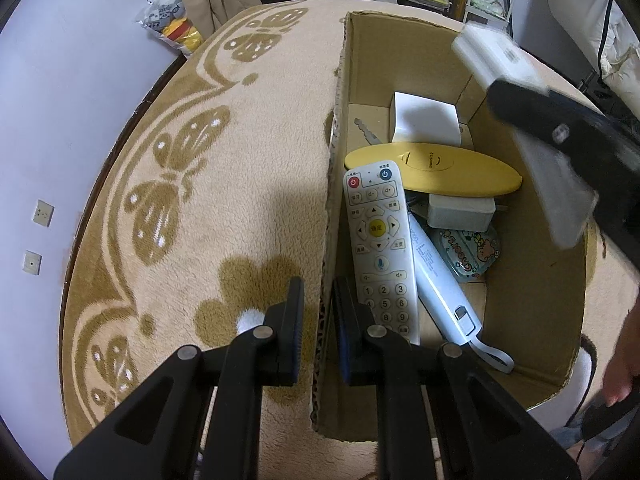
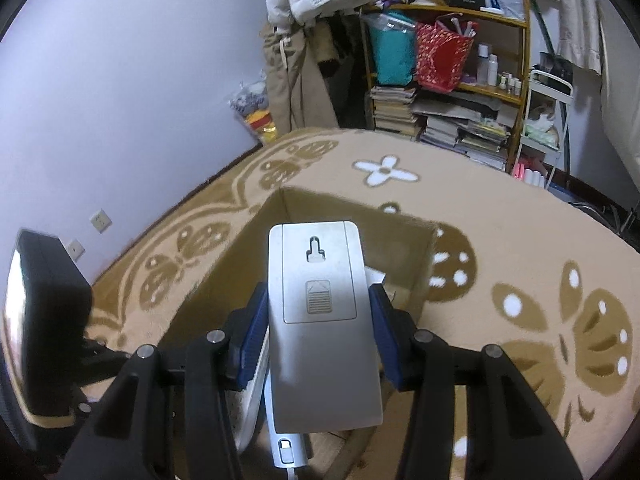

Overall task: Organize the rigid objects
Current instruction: 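Lower the white charger into the box and open the right tool, then release the box wall with the left tool while withdrawing the right tool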

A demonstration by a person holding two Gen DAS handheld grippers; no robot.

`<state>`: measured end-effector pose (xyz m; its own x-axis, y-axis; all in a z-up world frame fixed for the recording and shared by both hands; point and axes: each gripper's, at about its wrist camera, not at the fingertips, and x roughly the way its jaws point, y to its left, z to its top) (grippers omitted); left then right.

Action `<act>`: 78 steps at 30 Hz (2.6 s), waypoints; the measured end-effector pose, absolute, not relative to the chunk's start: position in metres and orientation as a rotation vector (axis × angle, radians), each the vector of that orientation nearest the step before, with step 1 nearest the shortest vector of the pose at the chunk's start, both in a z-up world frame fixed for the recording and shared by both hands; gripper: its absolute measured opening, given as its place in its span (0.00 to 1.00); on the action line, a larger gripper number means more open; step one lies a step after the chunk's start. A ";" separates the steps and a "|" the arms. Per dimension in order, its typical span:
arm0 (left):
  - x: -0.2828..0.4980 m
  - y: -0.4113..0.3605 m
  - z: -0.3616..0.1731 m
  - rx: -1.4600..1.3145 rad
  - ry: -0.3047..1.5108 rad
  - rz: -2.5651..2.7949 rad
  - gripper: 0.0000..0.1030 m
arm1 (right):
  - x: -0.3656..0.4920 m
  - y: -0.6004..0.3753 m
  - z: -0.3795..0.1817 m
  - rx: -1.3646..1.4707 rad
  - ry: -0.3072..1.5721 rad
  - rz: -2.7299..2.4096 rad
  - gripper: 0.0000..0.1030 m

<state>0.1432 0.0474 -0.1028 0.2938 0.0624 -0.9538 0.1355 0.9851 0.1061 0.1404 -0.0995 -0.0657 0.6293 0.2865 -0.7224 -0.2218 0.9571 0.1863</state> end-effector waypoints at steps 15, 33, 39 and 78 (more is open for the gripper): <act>0.143 0.050 -0.105 0.164 1.277 -0.057 0.14 | 0.145 -0.085 -0.094 0.047 0.920 0.251 0.51; 0.143 0.053 -0.106 0.146 1.279 -0.061 0.15 | 0.144 -0.080 -0.098 0.016 0.941 0.246 0.52; 0.143 0.053 -0.104 0.137 1.283 -0.062 0.15 | 0.143 -0.079 -0.098 0.025 0.935 0.245 0.55; 0.130 0.059 -0.050 0.057 1.072 -0.082 0.32 | 0.098 -0.159 -0.056 0.160 0.841 0.142 1.00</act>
